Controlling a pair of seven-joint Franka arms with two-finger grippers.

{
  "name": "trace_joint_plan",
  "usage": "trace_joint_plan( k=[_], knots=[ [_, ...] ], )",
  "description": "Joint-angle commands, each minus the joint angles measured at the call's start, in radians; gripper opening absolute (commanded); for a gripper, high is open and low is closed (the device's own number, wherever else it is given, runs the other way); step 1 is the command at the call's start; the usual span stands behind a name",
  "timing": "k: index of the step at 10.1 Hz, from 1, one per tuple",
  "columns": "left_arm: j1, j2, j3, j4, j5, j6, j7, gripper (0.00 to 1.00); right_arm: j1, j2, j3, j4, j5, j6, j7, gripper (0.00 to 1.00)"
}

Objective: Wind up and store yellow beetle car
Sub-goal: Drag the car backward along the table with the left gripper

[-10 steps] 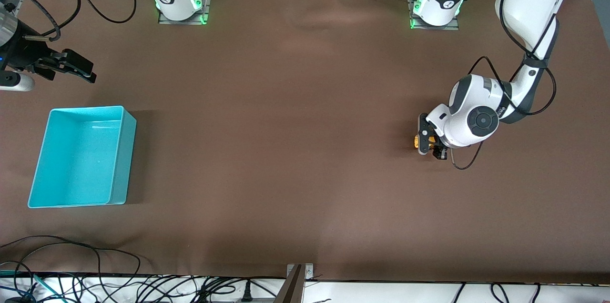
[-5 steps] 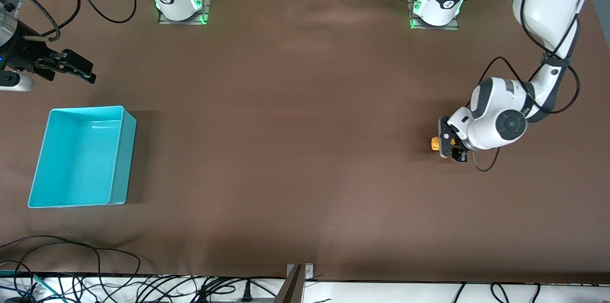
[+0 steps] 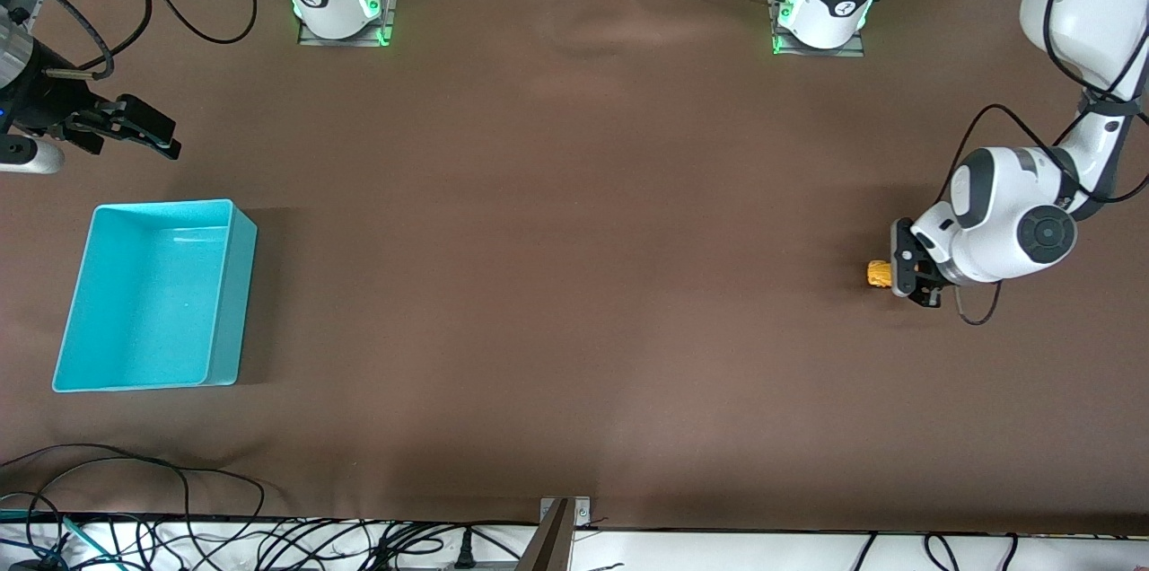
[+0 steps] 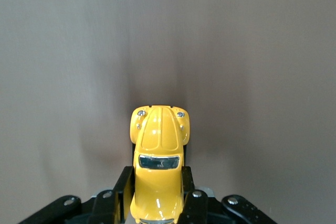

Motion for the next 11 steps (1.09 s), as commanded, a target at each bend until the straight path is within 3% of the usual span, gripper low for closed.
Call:
trace_joint_plan(
  k=[1,8,9,10,11],
  knots=[
    [0.071,0.044,-0.003,0.022,0.057,0.001,0.055,0.06,-0.001,-0.022,0.002,-0.029,-0.008,0.023,0.008,1.0],
    [0.156,0.053,-0.003,0.04,0.099,0.0,0.08,0.05,-0.001,-0.022,0.003,-0.029,-0.008,0.026,0.005,1.0],
    [0.159,0.052,-0.004,0.042,0.096,0.001,0.074,0.34,0.0,-0.021,0.003,-0.029,-0.008,0.026,0.005,1.0],
    [0.159,0.046,-0.006,0.051,0.089,-0.006,0.08,0.99,-0.001,-0.019,0.003,-0.029,-0.008,0.026,0.005,1.0],
    [0.153,0.034,-0.016,0.08,0.083,-0.055,0.078,1.0,-0.001,-0.019,0.003,-0.029,-0.008,0.026,0.005,1.0]
  ],
)
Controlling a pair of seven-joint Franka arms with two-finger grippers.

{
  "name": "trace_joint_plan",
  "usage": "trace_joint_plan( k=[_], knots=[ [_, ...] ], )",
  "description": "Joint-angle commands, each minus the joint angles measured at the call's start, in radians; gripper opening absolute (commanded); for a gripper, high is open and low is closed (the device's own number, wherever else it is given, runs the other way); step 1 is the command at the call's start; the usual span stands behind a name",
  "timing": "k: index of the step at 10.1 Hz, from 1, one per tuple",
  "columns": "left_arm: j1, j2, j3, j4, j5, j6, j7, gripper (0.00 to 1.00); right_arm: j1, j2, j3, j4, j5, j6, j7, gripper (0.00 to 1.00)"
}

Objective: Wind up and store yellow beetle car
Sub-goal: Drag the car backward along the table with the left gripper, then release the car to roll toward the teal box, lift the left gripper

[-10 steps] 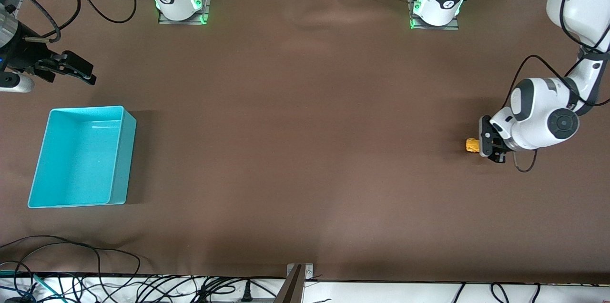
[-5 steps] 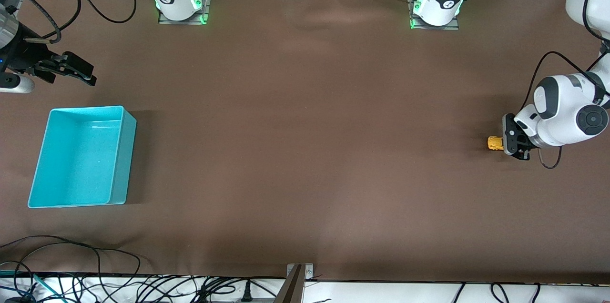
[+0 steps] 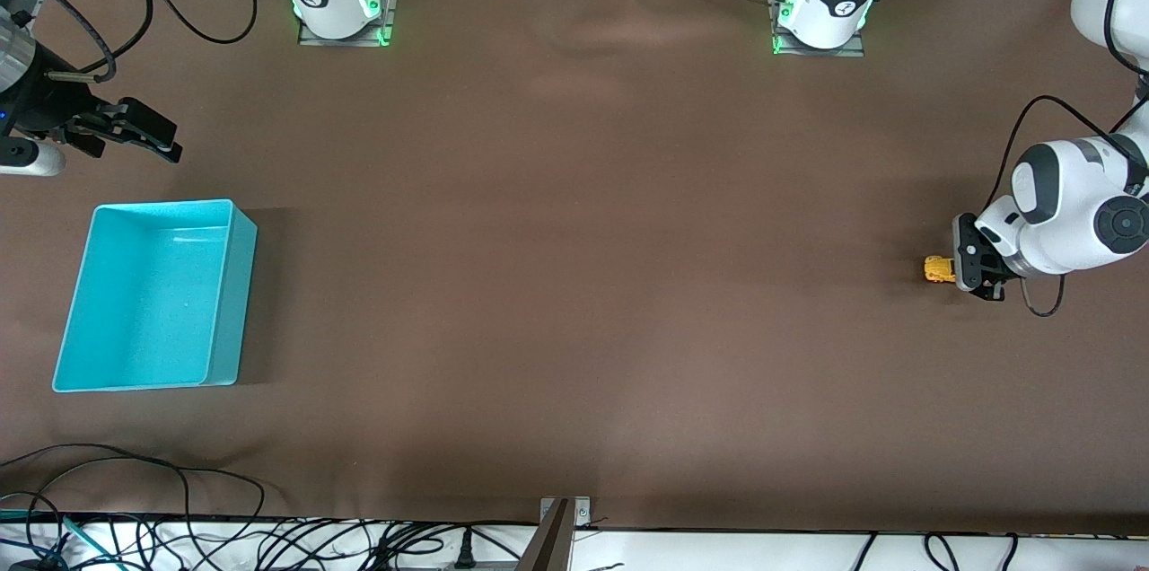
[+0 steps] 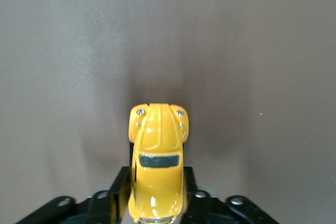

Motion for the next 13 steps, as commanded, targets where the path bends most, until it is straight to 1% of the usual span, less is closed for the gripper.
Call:
trace_joint_plan(
  k=[1,2,3,4,5,9,13],
  knots=[
    [0.005,-0.003,-0.043,0.097,0.014,-0.16,0.011,1.0,0.0,-0.018,0.005,-0.025,-0.008,0.014,0.005,1.0],
    [0.006,-0.02,-0.073,0.135,-0.004,-0.265,0.008,1.0,-0.001,-0.016,0.005,-0.023,-0.008,0.017,0.005,1.0],
    [0.002,-0.037,-0.08,0.166,-0.027,-0.336,0.0,1.0,0.0,-0.016,0.005,-0.025,-0.008,0.02,0.005,1.0],
    [0.002,-0.045,-0.101,0.2,-0.04,-0.388,-0.005,1.0,-0.001,-0.016,0.005,-0.034,-0.003,0.028,0.007,1.0],
    [0.002,-0.048,-0.103,0.242,-0.041,-0.446,-0.029,1.0,-0.001,-0.016,0.005,-0.036,-0.003,0.031,0.005,1.0],
    [-0.01,-0.049,-0.112,0.387,-0.063,-0.62,-0.147,1.0,-0.001,-0.01,0.003,-0.039,-0.003,0.029,-0.012,1.0],
    [-0.01,-0.059,-0.113,0.497,-0.063,-0.787,-0.268,1.0,-0.001,0.018,0.003,-0.042,-0.003,0.023,-0.015,1.0]
  ],
)
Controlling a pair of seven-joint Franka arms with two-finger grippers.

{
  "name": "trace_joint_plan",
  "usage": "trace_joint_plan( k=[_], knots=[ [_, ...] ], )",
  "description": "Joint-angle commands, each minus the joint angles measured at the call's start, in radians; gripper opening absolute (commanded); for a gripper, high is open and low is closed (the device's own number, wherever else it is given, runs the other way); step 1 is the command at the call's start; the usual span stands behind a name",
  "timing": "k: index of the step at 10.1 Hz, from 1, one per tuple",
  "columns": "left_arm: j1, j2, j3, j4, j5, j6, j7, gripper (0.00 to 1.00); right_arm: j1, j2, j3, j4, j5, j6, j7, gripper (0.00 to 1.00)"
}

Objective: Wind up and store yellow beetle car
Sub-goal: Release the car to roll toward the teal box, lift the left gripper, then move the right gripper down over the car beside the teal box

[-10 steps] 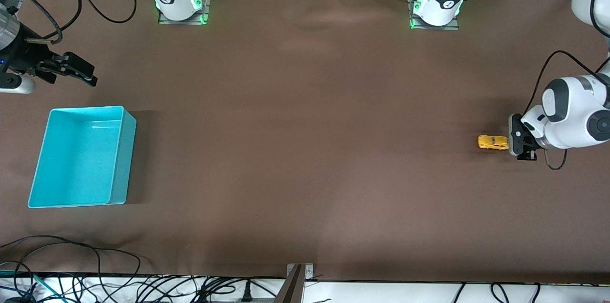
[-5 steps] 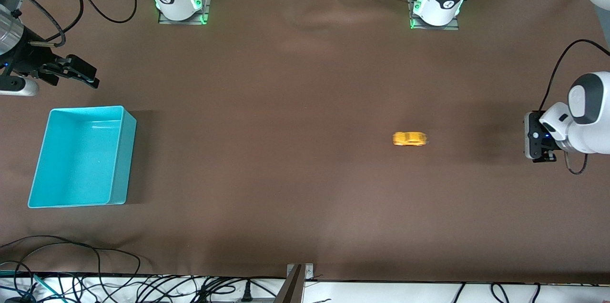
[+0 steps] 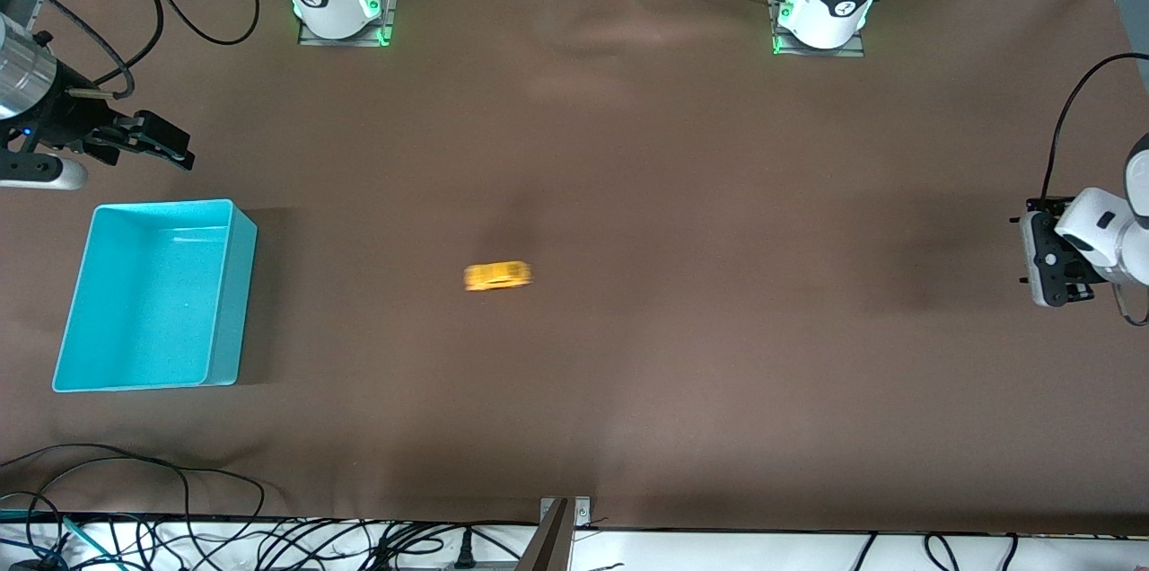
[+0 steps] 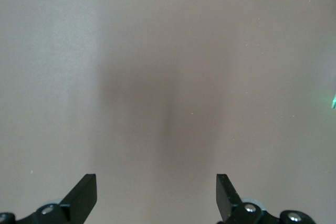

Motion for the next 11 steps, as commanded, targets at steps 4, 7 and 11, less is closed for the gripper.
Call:
trace_joint_plan(
  k=[4,7,11],
  knots=[
    [-0.002,-0.006,-0.01,0.162,-0.062,-0.21,-0.25,1.0,0.024,0.036,0.007,-0.009,-0.011,-0.01,-0.096,1.0],
    [-0.007,-0.006,-0.068,0.221,-0.085,-0.302,-0.513,1.0,0.063,0.069,0.013,-0.012,-0.012,0.039,-0.133,1.0],
    [-0.039,-0.05,-0.117,0.268,-0.158,-0.36,-0.868,1.0,0.066,0.068,0.007,-0.143,-0.016,0.233,-0.461,1.0]
  ],
)
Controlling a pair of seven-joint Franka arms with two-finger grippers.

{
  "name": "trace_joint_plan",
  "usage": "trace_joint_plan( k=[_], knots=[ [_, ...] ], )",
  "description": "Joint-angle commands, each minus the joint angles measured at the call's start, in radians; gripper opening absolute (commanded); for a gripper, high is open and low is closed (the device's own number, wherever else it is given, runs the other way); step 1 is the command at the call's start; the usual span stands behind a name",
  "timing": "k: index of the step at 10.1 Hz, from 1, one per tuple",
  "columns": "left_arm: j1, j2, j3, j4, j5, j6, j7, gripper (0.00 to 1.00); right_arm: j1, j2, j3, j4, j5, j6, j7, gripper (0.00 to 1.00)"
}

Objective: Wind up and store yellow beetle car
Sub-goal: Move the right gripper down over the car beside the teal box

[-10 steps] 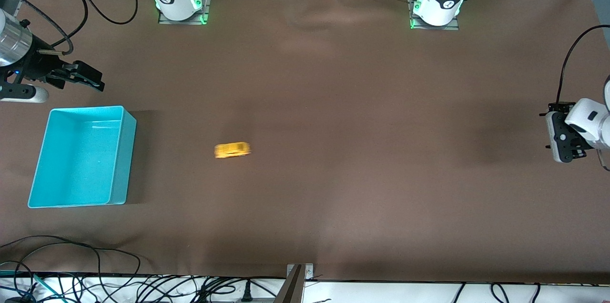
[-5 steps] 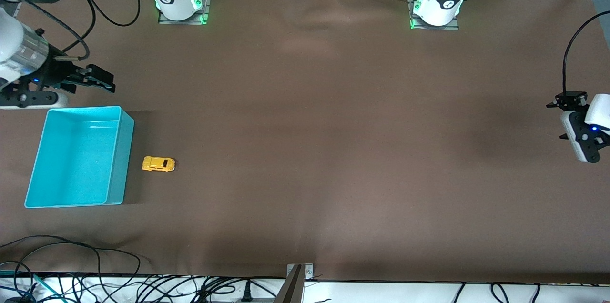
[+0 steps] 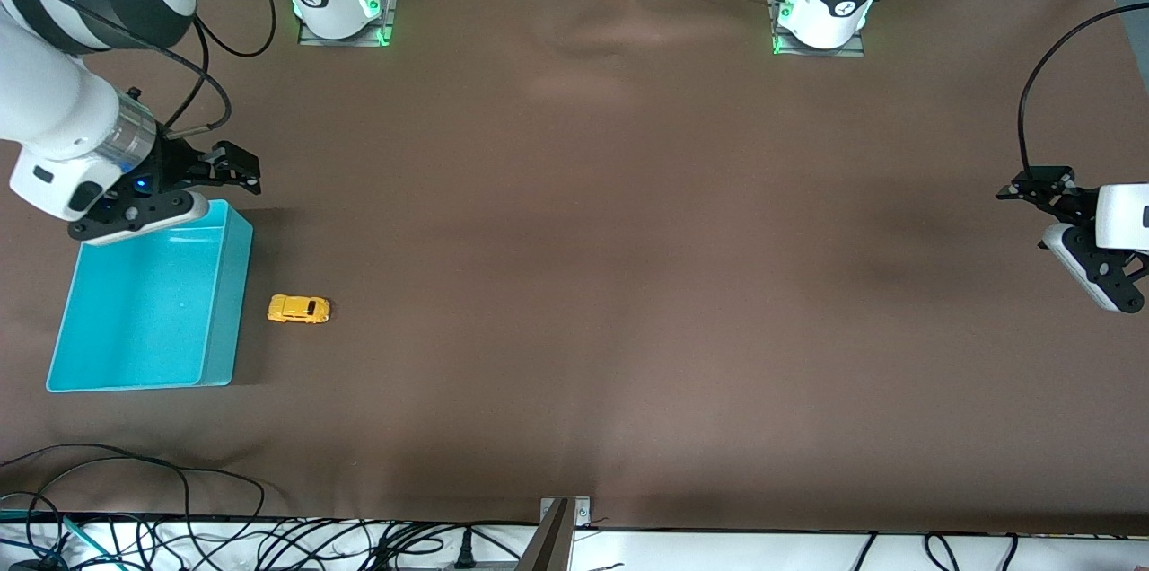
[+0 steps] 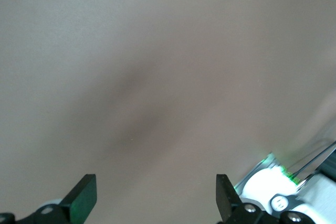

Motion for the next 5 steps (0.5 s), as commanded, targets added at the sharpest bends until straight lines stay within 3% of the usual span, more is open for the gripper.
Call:
trace_joint_plan(
  k=[1,3,4,5],
  knots=[
    [-0.032,-0.071,-0.019,0.026,-0.025,-0.052,-0.221,1.0,-0.004,-0.018,-0.005,-0.107,-0.015,0.13,-0.165,1.0],
    [-0.06,-0.15,-0.026,-0.009,-0.025,-0.057,-0.328,1.0,-0.004,-0.011,-0.006,-0.167,-0.016,0.218,-0.229,1.0],
    [-0.115,-0.213,0.034,-0.081,-0.05,-0.03,-0.366,1.0,-0.005,-0.001,-0.006,-0.196,-0.016,0.262,-0.293,1.0],
    [-0.205,-0.284,0.168,-0.155,-0.137,0.059,-0.377,1.0,-0.01,0.02,-0.008,-0.213,-0.016,0.313,-0.38,1.0]
  ],
)
